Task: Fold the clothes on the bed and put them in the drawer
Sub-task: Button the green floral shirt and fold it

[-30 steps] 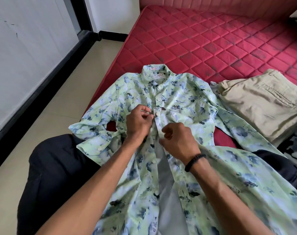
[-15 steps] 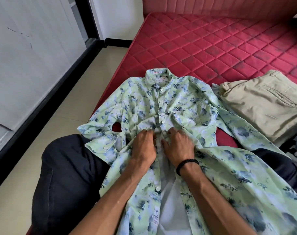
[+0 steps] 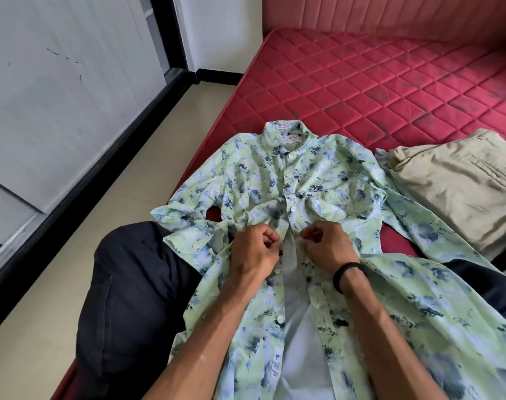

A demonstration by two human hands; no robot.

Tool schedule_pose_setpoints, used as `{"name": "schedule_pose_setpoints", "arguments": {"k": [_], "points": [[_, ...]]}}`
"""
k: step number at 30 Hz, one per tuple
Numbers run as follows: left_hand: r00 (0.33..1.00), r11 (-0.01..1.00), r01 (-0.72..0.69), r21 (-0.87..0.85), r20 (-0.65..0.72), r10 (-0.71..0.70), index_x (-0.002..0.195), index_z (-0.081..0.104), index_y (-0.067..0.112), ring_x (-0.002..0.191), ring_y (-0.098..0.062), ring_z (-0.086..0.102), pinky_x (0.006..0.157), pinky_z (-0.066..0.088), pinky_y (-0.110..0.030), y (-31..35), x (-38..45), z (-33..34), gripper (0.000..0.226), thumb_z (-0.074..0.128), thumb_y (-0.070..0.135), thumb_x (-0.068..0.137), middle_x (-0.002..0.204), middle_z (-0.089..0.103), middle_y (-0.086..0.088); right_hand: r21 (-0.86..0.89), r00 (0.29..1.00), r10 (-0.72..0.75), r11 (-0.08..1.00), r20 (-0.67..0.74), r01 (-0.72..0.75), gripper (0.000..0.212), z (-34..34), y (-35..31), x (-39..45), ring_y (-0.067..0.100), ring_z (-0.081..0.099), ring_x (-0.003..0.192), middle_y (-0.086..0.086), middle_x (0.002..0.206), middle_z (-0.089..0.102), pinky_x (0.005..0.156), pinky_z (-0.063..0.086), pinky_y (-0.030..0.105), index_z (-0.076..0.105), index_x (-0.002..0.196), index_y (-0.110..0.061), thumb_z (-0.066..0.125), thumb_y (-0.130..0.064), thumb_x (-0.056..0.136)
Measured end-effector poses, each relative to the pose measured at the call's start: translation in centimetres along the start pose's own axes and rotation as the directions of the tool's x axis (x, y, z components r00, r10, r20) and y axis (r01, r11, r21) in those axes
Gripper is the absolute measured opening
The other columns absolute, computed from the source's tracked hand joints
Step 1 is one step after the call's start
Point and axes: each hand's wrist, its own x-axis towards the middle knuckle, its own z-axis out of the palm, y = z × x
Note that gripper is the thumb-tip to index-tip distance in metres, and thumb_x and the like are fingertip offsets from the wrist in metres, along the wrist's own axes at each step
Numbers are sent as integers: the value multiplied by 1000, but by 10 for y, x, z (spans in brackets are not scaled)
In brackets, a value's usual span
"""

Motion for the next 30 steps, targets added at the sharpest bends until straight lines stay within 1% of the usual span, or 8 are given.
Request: {"name": "schedule_pose_setpoints", "arguments": {"k": [4, 8, 12, 16, 22, 24, 26, 30], "points": [[1000, 996, -19, 84, 26, 17, 94, 76, 18, 68, 0, 67, 64, 61, -22, -5, 6, 5, 9, 78, 12, 88, 83, 73, 11, -331, 991, -22, 941, 134, 66, 31, -2, 4, -9, 18, 64, 87, -4, 89, 66, 70, 51, 27, 70, 97, -20, 85, -13, 71], [999, 989, -43, 142, -1, 44, 95, 77, 21, 74, -6, 70, 72, 62, -31, -5, 10, 14, 9, 76, 14, 89, 88, 77, 9, -460, 990, -87, 879, 112, 129, 37, 9, 1, -9, 26, 59, 100, 6, 102, 62, 86, 53, 34, 63, 102, -17, 81, -14, 70], [999, 992, -31, 123, -9, 32, 93, 78, 20, 74, -8, 70, 71, 63, -34, -10, 12, 15, 10, 76, 12, 87, 86, 76, 9, -487, 991, -132, 864, 18, 124, 18, 18, -3, -9, 31, 62, 93, 11, 96, 64, 76, 51, 35, 59, 94, -11, 64, -4, 78], [1000, 995, -13, 103, 1, 13, 89, 76, 23, 73, -7, 71, 69, 62, -35, -11, 12, 15, 11, 79, 13, 86, 82, 75, 11, -528, 979, -195, 838, -51, 139, 14, 23, -3, -10, 36, 64, 85, 13, 89, 66, 66, 42, 35, 50, 83, -16, 56, -4, 84], [999, 998, 45, -38, 8, -45, 89, 76, 19, 67, 2, 68, 63, 60, -21, -3, 7, 6, 6, 81, 16, 87, 79, 72, 14, -23, 1000, 19, 1000, -8, -19, 11, 0, 3, -8, 19, 68, 72, -1, 77, 69, 58, 51, 25, 66, 84, -17, 69, -19, 94], [999, 994, 38, -100, -9, -39, 88, 77, 20, 67, 6, 67, 59, 55, -13, 1, 2, 4, 6, 81, 16, 87, 76, 71, 16, 163, 992, 122, 978, 41, -127, 13, -1, 12, -5, 26, 72, 74, 0, 74, 71, 70, 62, 38, 68, 80, -15, 75, -17, 91], [999, 991, 31, -127, -16, -34, 88, 78, 22, 70, 12, 65, 57, 51, -9, 4, -1, 5, 7, 82, 17, 86, 74, 69, 19, 285, 978, 185, 937, 92, -204, 13, 2, 18, -4, 33, 74, 80, 8, 76, 74, 81, 62, 55, 72, 77, -13, 80, -15, 87], [1000, 990, 24, -135, 7, -23, 89, 78, 24, 72, 13, 64, 56, 49, -7, 10, -7, 9, 8, 82, 19, 85, 77, 71, 18, 354, 968, 180, 906, 175, -233, 16, 5, 14, -8, 43, 74, 87, 19, 83, 77, 83, 60, 61, 75, 81, -6, 79, -19, 89]]}}
